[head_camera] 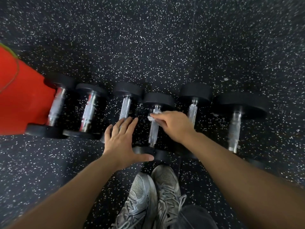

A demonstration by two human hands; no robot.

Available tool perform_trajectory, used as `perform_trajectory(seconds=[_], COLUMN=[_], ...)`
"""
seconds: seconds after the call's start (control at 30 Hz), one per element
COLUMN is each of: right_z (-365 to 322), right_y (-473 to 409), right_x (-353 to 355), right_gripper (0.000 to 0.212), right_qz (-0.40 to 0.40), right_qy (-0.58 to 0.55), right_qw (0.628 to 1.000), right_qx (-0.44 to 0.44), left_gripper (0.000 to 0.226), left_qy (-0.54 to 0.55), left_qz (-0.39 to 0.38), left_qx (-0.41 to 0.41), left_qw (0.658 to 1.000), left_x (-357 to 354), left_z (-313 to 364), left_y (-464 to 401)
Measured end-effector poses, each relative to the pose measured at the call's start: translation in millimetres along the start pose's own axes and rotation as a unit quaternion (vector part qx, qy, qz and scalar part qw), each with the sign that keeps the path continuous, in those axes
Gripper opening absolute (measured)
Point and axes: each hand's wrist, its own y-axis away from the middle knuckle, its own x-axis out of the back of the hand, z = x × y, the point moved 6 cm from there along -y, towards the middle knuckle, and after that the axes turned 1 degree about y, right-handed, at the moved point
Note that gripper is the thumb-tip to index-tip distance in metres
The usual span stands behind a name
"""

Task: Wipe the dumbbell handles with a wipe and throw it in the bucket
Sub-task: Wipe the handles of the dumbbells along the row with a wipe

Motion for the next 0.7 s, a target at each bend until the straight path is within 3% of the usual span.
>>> perform_trajectory(seconds=[0.27,0.3,0.43,0.47,0.6,0.7], right_z=[-22,-21,3,6,-6,-17], right_y=[25,21,-3,-7,-4,13], right_x=[-25,-21,15,16,-2,-11], right_gripper=[0.031,0.029,0.031,0.031,0.031,0.034], right_qz=[-0.205,-0.187,0.025,0.039,-0.009,-0.104], right_qy=[0.044,0.030,-0.006,-0.004,0.003,0.036], right_qw=[0.975,0.979,0.999,0.998,1.000,0.993], right_qx=[0.080,0.073,-0.031,-0.049,-0.019,0.037], left_gripper=[0.145,0.145,0.145,0.145,0.145,0.144], left_qy=[0.005,0.006,0.009,0.006,0.000,-0.004], left_qz=[-0.007,-0.007,-0.008,-0.010,-0.014,-0.019], left_qx=[-0.001,-0.001,-0.002,-0.002,0.000,-0.004], left_qw=[1.000,1.000,1.000,1.000,1.000,1.000], left_x=[0,0,0,0,-1,-2], left_z=[0,0,0,0,0,-1], left_y=[-1,-1,0,0,0,-1])
